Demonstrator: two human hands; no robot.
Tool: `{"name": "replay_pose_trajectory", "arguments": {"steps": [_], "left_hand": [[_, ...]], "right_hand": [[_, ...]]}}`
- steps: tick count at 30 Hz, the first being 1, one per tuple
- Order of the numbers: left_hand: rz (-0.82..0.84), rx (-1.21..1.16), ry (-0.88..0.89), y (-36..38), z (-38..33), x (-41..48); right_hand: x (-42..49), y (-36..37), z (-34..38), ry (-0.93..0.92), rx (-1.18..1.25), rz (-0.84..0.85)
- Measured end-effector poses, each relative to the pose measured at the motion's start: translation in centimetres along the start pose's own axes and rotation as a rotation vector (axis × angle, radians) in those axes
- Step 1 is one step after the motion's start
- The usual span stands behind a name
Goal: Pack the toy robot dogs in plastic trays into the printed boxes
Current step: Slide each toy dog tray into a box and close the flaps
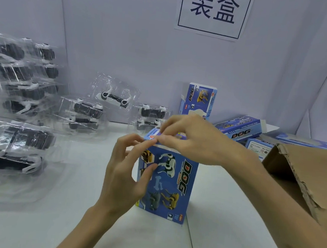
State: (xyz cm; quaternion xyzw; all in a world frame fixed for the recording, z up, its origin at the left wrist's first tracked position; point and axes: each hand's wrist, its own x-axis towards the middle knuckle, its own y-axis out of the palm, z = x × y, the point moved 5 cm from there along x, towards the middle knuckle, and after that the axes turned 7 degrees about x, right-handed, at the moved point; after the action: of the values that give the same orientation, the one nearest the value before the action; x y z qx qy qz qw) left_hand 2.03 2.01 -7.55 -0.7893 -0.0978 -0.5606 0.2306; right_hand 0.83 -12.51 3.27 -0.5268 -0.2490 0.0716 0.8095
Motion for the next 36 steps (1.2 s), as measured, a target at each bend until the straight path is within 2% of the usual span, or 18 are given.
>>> {"name": "replay_pose_trajectory", "arguments": {"steps": [4, 8, 10, 13, 19, 26, 30, 36], "left_hand": [[0.025, 0.046, 0.058, -0.1, 0.3, 0.1], [0.052, 0.201, 0.124, -0.3, 0.5, 0.3], [0.051, 0.258, 0.135, -0.4, 0.3, 0.6], [0.051, 0.262, 0.124, -0.2, -0.9, 1.2], [0.129, 0.19, 0.153, 1.0, -3.4, 2.6], [0.159, 0.005, 0.134, 1.9, -3.6, 2.8], [0.169, -0.023, 0.148, 1.6, -3.5, 3.4], [0.184, -0.007, 0.1, 2.0, -3.8, 3.2]], "right_hand": [[-1.9, 0.0, -1.5, -0.013, 0.014, 0.073], [-3.7, -1.0, -3.9, 0.011, 0.412, -0.072], [-4.4, -1.0, -4.7, 0.006, 0.476, -0.177], [-5.0, -0.6, -4.8, -0.036, 0.464, -0.293], [-4.9, -0.4, -4.3, -0.081, 0.402, -0.38], [-5.9, 0.1, -4.5, -0.119, 0.417, -0.339], [-6.9, 0.9, -5.2, -0.102, 0.402, -0.3], [-7.5, 1.7, -5.6, -0.124, 0.394, -0.329]]}}
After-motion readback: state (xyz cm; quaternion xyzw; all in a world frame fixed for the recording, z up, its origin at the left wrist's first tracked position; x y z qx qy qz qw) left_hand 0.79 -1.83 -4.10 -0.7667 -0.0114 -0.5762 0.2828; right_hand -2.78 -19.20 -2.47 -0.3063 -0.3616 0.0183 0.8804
